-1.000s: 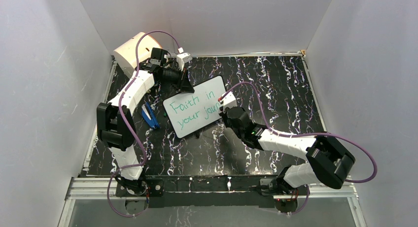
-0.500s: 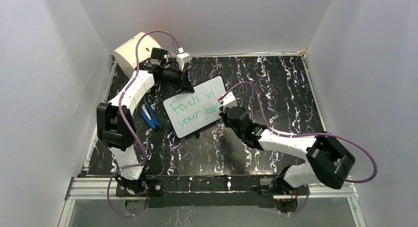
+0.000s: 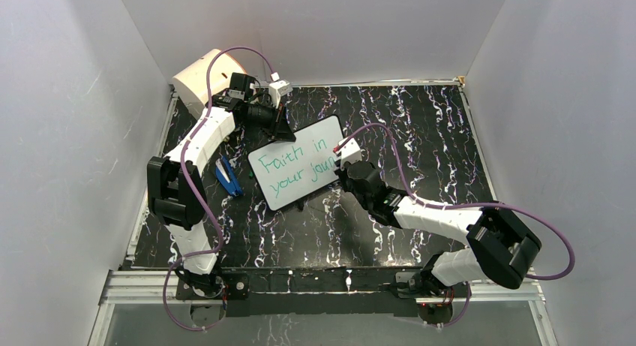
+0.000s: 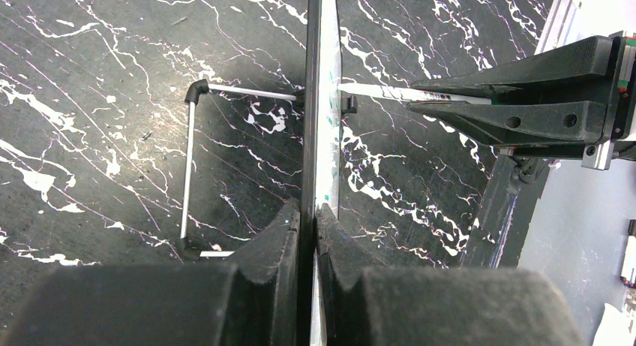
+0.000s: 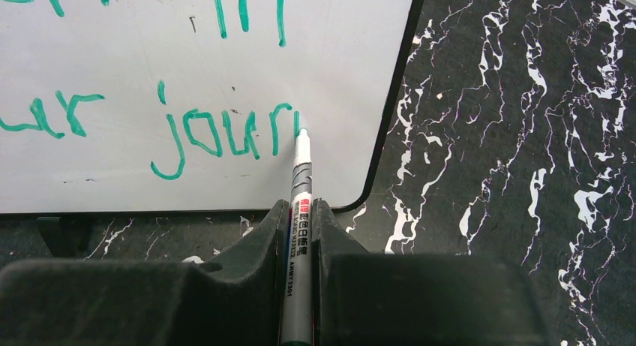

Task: Write a sentence on the whiteboard

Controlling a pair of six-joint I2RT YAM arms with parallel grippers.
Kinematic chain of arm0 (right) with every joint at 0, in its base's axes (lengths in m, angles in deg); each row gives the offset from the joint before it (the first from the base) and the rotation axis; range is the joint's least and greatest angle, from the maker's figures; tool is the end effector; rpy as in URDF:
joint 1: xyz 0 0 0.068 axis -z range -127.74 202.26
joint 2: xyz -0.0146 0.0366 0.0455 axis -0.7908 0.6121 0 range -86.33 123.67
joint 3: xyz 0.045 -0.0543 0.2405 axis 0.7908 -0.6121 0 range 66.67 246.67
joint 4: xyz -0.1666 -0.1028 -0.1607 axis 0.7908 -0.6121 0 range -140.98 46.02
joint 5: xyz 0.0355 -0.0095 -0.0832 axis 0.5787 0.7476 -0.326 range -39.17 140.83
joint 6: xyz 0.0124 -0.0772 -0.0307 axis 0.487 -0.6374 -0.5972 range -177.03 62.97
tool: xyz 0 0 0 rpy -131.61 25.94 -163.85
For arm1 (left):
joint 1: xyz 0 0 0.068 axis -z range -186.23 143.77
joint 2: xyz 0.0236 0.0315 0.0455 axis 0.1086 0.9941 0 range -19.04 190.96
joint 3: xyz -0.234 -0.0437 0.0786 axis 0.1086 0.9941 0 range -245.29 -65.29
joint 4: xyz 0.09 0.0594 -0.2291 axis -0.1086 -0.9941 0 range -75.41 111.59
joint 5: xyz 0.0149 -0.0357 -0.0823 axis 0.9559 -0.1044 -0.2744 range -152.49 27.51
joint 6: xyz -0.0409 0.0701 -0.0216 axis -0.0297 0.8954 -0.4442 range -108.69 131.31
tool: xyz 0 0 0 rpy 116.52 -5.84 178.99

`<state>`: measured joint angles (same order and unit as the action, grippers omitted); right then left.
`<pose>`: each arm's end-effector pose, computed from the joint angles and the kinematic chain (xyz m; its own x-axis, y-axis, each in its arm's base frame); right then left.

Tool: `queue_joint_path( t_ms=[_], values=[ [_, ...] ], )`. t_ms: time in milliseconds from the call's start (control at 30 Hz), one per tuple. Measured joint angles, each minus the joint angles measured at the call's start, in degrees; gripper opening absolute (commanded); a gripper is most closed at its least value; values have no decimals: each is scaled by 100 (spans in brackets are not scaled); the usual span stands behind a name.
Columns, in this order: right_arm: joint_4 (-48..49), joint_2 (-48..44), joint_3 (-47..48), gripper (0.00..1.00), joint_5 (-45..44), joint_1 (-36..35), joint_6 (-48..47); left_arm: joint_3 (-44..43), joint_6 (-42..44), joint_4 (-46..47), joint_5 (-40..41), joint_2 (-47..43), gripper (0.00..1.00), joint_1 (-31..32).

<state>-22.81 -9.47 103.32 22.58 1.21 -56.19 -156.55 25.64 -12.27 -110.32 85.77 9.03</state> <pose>0.2255 0.2236 0.1962 -0.2110 -0.2405 -0.9474 -0.4008 0.9053 -0.1406 0.3800 -0.1603 0.2587 -0.5248 0.3153 -0.7907 0.8158 0.4516 -0.3613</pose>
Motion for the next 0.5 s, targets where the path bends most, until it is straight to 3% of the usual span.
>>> queue_joint_path(
  t_ms=[500],
  values=[
    [46,0,0,0,22,63,0,0,0,0,4,0,0,0]
  ],
)
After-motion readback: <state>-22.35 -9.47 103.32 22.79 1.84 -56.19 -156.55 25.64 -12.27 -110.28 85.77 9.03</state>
